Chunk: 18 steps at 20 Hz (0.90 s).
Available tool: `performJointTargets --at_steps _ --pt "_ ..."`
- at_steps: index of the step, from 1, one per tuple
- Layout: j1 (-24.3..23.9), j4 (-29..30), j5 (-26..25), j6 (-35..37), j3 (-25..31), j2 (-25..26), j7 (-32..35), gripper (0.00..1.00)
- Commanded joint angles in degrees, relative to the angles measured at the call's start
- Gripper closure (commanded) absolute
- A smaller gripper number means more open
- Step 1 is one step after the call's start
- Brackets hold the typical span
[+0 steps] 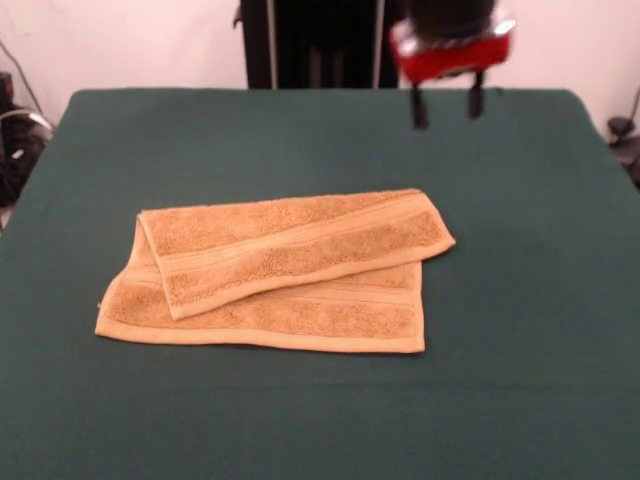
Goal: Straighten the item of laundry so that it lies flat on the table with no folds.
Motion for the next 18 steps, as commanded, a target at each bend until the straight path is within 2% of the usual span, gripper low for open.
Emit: performJointTargets --at_steps 1,2,6,9,11,18 --pt "8.02 0.15 7.00 10.15 -1.20 -5.77 15.90 0.00" --pt "9.00 -1.44 6.43 9.02 -2.01 -4.16 16.02 0.00" --pt "13.72 -10.62 3.55 3.49 -7.01 9.45 18.11 0.00" --pt "16.75 -13.49 0.60 -6.68 -11.11 16.38 19.17 0.00" --pt "16.74 -14.06 1.01 -9.62 -12.10 18.79 17.40 0.00" --pt "14.53 -14.90 1.00 -13.03 -12.23 21.71 8.65 0.00"
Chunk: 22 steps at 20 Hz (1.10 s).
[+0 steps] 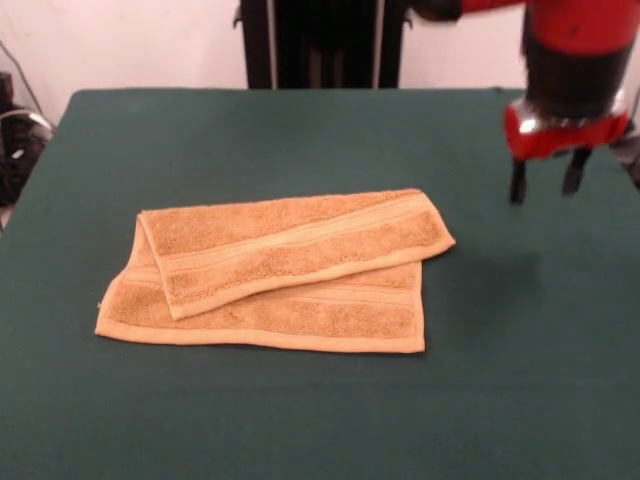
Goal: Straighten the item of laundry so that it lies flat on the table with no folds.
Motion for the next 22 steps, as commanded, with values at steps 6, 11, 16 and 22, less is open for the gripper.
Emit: performJointTargets --at_steps 6,11,16,22 --pt "-3.75 1.46 -1.74 -2.77 -1.68 5.03 2.21 0.00" --pt "-2.75 3.68 -2.70 -5.24 -2.07 4.17 3.87 0.00" --pt "-0.72 5.66 -3.18 -9.24 -3.41 3.56 6.40 0.00" --pt "-0.84 6.89 -1.57 -6.38 -2.82 1.05 5.73 0.00"
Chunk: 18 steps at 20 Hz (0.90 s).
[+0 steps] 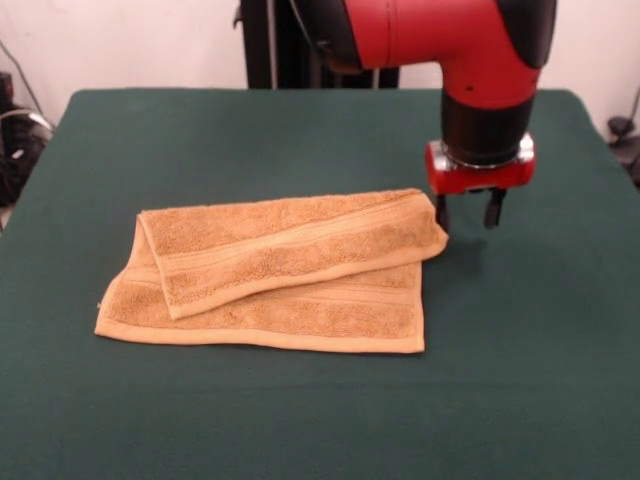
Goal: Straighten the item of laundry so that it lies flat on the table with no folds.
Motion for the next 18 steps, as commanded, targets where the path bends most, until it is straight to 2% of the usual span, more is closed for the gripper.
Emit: performJointTargets --at_steps 1,9,11,15,18 --pt "2.18 5.58 -0.68 -0.61 1.31 -2.80 5.62 0.00" --pt "-1.95 7.16 -1.34 1.06 3.52 -3.78 0.17 0.00" --pt "-2.76 7.18 -2.75 -1.90 3.61 -1.90 -0.56 0.00" --pt "-1.35 6.36 -6.64 -9.78 1.69 2.02 1.46 0.00" --pt "-1.12 5.33 -9.32 -13.07 0.89 4.32 1.83 0.00"
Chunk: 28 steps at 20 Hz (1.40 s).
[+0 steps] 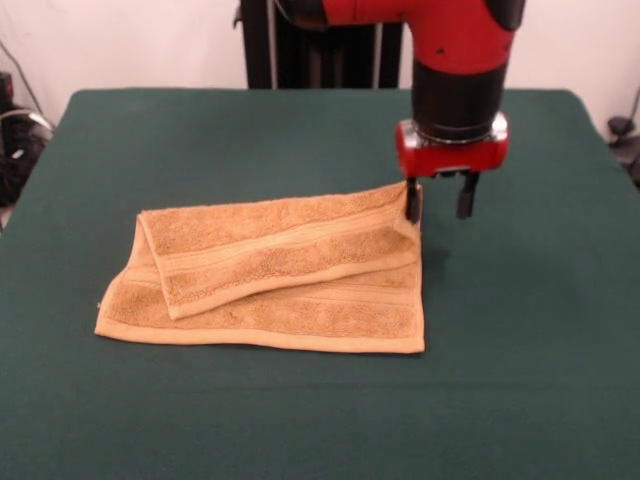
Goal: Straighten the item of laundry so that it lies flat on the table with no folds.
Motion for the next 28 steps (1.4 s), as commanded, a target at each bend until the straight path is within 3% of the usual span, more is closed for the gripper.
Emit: performJointTargets --at_steps 1,7,14,19,28 --pt "1.17 2.57 -6.87 -10.49 1.07 8.58 1.78 0.00" --pt "-1.34 4.20 -12.84 -10.57 -0.19 10.65 -1.27 0.00" --pt "-7.58 9.52 -21.77 -13.63 1.74 8.34 -7.71 0.00" --pt "-10.60 10.31 -23.10 -12.13 4.37 7.85 -7.43 0.00" --pt "-11.93 9.16 -24.62 -13.13 6.03 9.02 -4.12 0.00"
